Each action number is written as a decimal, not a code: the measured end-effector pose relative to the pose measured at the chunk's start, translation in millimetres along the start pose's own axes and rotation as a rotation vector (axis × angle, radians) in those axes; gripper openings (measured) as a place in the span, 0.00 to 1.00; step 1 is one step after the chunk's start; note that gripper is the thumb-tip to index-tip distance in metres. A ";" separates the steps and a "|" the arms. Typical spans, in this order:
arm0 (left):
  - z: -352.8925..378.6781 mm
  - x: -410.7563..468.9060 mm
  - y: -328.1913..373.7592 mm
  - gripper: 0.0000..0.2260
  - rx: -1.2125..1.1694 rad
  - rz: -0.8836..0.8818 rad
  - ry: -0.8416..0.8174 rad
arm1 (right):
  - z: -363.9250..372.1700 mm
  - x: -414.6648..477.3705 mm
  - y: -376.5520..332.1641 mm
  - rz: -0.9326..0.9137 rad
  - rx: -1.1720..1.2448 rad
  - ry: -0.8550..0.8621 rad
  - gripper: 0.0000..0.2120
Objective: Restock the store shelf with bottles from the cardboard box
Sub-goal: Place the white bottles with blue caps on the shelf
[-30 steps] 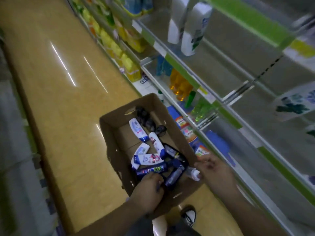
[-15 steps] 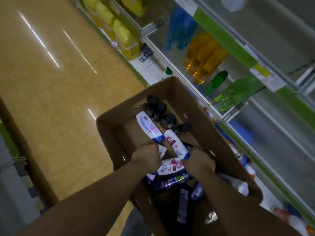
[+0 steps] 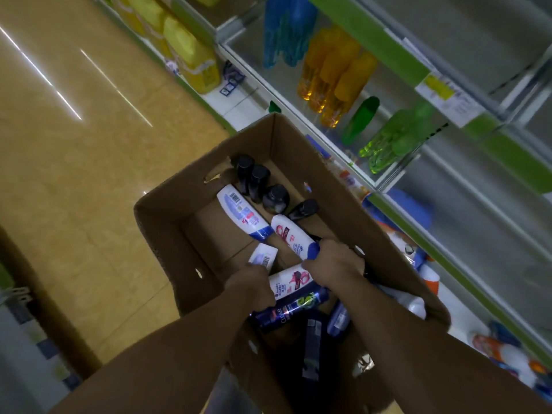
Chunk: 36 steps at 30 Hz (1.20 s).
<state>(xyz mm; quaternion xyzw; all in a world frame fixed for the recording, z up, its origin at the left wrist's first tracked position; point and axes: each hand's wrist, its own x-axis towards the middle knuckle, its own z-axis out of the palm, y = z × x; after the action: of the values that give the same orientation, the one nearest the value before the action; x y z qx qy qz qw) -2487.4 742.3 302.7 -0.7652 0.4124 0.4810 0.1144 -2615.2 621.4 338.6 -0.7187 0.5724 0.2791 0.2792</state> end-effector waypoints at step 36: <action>-184.5 -432.9 384.5 0.10 -0.793 1.087 0.357 | -351.1 -473.5 343.0 -0.307 1.296 0.928 0.09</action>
<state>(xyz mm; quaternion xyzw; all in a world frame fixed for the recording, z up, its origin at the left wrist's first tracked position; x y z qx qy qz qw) -2739.3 618.7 841.8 -0.5016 0.5426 0.4512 -0.5004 -3011.7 619.3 893.6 -0.5271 0.5728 -0.4759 0.4094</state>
